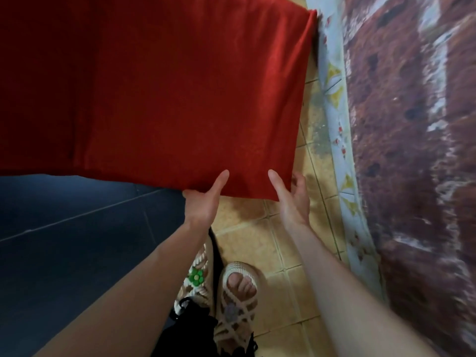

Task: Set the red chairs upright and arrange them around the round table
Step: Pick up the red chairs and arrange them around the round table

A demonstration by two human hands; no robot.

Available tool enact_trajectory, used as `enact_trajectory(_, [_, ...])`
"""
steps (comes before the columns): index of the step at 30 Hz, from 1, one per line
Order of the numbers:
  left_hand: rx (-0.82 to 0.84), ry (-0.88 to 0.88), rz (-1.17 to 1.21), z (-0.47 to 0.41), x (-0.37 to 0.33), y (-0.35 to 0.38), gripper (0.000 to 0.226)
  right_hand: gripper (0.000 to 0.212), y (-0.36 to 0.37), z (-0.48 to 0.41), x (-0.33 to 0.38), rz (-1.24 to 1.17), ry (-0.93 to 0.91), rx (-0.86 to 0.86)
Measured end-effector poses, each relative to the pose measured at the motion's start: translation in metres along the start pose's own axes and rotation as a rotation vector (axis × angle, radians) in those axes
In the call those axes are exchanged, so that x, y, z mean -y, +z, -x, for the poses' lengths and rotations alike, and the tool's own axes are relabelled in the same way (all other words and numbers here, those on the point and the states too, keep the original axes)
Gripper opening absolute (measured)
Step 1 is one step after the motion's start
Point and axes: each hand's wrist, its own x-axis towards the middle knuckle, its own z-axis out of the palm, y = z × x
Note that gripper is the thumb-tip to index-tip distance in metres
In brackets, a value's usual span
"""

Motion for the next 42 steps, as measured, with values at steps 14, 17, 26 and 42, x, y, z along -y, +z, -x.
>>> enact_trajectory(14, [0.14,-0.16,0.588,-0.033,0.002,0.02,0.078,0.117,0.026,-0.031,-0.012,0.024,-0.024,-0.014])
enact_trajectory(17, [0.13,-0.186,0.622,-0.033,0.001,0.02,0.081,0.116,0.025,-0.031,-0.01,0.024,-0.022,-0.02])
enact_trajectory(26, [0.118,-0.189,0.578,-0.023,0.0,0.007,0.073,0.107,0.026,-0.018,-0.012,0.013,0.012,-0.05])
enact_trajectory(42, [0.057,-0.204,0.536,0.051,-0.075,-0.017,0.056,0.078,0.008,0.035,0.067,-0.113,-0.004,-0.091])
